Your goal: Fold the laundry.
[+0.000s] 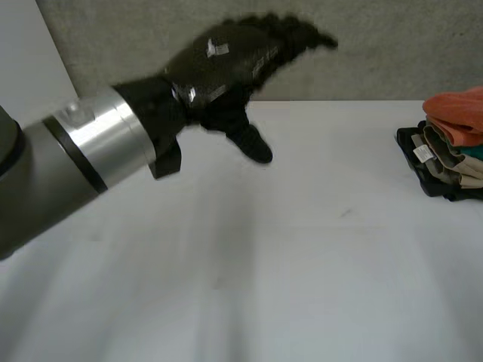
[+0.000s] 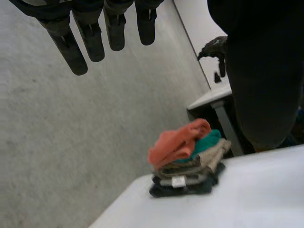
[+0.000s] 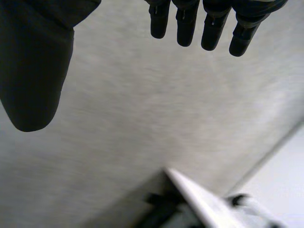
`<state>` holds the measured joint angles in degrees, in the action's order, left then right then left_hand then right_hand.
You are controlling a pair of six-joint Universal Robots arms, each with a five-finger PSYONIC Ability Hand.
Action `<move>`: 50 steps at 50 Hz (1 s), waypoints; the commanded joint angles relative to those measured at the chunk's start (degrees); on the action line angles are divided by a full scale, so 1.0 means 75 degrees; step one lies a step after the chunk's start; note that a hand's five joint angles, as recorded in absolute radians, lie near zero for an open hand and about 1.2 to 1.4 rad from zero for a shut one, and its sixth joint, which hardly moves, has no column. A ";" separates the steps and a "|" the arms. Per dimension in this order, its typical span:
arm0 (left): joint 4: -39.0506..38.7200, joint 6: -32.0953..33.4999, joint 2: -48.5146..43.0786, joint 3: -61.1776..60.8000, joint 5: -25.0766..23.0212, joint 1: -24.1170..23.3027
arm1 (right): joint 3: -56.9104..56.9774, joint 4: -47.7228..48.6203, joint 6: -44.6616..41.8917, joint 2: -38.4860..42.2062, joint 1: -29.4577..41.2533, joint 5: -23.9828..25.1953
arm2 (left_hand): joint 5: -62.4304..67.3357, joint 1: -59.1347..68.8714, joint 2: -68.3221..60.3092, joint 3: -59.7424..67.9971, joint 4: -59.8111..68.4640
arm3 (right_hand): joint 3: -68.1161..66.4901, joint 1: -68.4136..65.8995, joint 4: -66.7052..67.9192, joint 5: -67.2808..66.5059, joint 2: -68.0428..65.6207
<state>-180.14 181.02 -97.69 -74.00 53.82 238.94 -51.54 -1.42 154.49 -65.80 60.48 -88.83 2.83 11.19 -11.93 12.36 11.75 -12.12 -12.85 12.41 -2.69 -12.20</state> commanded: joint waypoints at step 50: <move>-0.1142 0.5196 -0.0989 -0.3727 0.4684 0.5618 | -0.5163 0.2322 0.0894 -0.0625 0.7382 0.1261 | -0.0378 -0.0159 0.0257 -0.0315 -0.0233 | 0.0282 0.0380 -0.0321 0.0358 0.0294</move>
<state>-186.09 217.57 -103.02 -102.17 88.95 280.02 -90.16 15.62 160.92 -71.54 116.25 -79.38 2.83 11.19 -11.90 12.36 11.75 -12.12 -12.85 12.41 -2.69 -12.20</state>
